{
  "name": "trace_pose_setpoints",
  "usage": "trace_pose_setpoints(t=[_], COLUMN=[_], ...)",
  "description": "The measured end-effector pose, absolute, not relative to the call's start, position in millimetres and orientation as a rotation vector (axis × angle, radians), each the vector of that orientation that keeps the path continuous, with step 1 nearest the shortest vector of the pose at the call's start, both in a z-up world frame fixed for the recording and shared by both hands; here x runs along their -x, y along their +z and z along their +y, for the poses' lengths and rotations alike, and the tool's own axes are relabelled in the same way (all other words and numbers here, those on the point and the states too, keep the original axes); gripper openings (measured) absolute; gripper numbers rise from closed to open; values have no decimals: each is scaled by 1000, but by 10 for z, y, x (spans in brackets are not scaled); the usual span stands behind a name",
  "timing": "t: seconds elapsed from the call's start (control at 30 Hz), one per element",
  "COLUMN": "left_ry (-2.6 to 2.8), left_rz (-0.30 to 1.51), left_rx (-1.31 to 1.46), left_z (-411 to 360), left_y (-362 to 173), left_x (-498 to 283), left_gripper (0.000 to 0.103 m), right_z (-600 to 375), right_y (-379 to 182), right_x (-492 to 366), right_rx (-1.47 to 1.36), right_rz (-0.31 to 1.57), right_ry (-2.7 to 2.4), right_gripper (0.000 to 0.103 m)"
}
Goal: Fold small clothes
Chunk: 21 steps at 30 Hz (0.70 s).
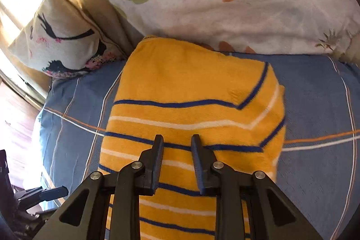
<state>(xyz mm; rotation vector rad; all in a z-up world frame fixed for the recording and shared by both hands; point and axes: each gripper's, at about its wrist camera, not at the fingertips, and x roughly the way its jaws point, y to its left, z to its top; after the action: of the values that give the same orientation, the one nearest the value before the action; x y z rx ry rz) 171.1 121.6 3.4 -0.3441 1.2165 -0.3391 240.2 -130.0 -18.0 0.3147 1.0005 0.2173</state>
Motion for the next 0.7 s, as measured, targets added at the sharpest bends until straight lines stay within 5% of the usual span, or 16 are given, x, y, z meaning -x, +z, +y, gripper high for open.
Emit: trace_pose_setpoints(t=[0.7], left_ry=[-336], left_rz=[1289], left_rx=[280], left_z=[1123], left_y=[-213], left_x=[-1878], left_gripper=[66], right_z=[-1443], right_y=[43], right_x=[-2167], right_rx=[-314], right_rz=[923], right_ry=[-25], right_gripper=[39])
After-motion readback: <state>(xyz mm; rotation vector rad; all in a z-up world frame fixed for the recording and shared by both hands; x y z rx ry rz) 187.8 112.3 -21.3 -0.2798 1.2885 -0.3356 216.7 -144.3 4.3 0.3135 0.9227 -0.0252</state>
